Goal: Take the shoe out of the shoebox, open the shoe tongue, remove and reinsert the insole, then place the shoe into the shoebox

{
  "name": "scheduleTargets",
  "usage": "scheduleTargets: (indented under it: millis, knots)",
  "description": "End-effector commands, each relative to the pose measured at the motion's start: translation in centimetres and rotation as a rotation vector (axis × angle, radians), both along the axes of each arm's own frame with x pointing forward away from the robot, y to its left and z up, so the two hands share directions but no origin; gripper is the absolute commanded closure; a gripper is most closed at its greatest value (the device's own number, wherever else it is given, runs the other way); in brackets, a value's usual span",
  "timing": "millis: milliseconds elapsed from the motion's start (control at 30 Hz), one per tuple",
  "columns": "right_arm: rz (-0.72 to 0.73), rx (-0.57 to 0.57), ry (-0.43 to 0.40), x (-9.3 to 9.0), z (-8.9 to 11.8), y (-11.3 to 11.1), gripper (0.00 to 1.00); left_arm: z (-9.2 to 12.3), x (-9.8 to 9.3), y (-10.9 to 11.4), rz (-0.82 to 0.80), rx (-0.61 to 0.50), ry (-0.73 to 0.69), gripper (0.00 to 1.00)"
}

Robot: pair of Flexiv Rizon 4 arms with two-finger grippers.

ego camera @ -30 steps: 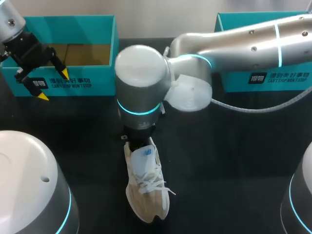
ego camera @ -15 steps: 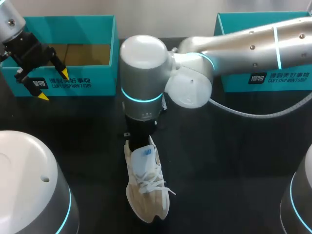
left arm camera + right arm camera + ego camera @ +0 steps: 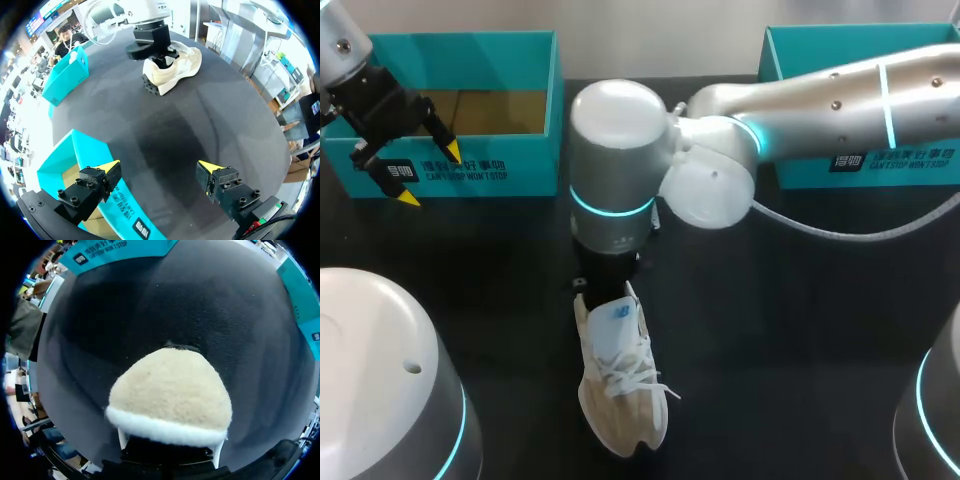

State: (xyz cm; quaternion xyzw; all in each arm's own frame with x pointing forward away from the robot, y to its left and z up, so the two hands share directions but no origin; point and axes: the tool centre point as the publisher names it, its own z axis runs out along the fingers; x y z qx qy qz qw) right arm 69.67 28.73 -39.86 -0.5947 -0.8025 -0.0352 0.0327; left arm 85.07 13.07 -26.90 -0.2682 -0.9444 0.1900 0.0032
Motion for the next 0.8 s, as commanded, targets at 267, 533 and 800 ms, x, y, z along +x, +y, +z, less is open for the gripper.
scheduleTargets:
  millis: [267, 533, 800]
  knots:
    - [-0.003, -0.117, -0.055, -1.7, 4.4, -0.9, 1.0, 0.1, -0.1, 0.0, 0.0, 0.002, -0.001, 0.0]
    - [0.051, -0.1, -0.022, -1.8, 4.0, -2.8, 1.0, 0.1, -0.1, 0.0, 0.0, 0.002, -0.001, 0.0]
    - [0.102, -0.083, 0.01, -1.9, 3.7, -2.7, 0.79, 0.1, -0.1, 0.0, 0.0, 0.002, -0.001, 0.0]
